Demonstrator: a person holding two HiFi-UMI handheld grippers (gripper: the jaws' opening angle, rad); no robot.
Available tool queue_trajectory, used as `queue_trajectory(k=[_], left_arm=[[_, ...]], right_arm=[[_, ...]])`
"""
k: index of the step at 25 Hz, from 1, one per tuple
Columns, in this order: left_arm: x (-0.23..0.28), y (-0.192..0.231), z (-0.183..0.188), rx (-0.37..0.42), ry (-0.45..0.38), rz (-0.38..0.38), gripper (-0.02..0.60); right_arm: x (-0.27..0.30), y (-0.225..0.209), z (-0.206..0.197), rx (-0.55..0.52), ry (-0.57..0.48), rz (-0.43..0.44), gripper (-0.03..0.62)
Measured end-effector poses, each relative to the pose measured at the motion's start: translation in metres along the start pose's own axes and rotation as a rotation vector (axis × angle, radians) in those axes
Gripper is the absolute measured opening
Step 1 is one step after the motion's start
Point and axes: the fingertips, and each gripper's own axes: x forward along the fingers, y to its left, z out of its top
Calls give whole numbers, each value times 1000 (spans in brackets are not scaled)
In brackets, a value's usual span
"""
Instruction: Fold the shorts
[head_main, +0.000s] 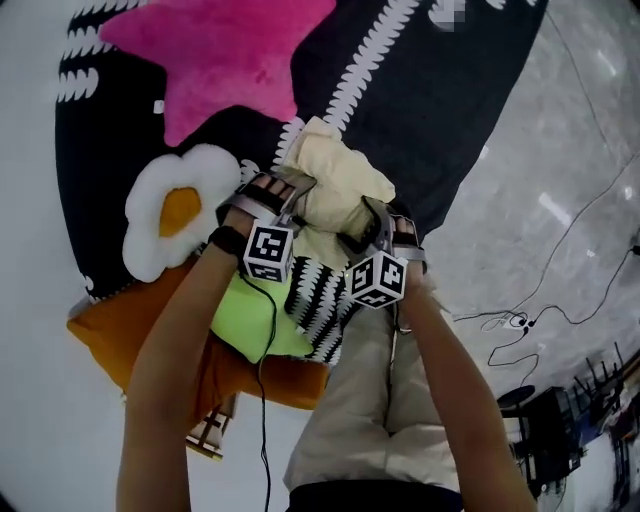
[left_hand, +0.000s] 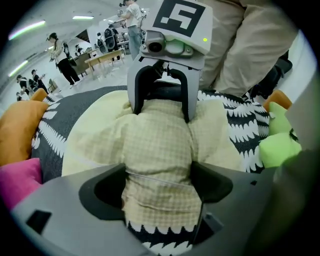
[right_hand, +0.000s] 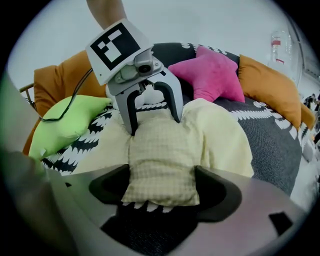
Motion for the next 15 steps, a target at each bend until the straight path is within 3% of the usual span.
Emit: queue_trajectory(k=[4, 6, 7, 9, 10, 12, 15], left_arm=[[1, 6, 2, -28, 35, 10, 402], [-2, 2, 5, -67, 69, 9, 328], [-5, 2, 5, -96, 93, 14, 266], [-18, 5, 7, -181, 135, 41, 150], [-30, 5, 10, -229, 145, 64, 140], [-64, 12, 19, -314, 139, 154, 138], [-132, 61, 37, -426, 103, 408, 140]], right_arm=[[2, -5, -2, 3, 50, -3, 425], [-2, -4, -5, 17, 117, 17, 384], [-5, -4, -5, 42, 154, 41, 329], [-16, -3, 1, 146, 203, 135, 131], [-25, -1, 8, 190, 212, 186, 115], [-53, -10, 29, 143, 189, 226, 107], [-104, -64, 83, -116, 46, 113, 107]])
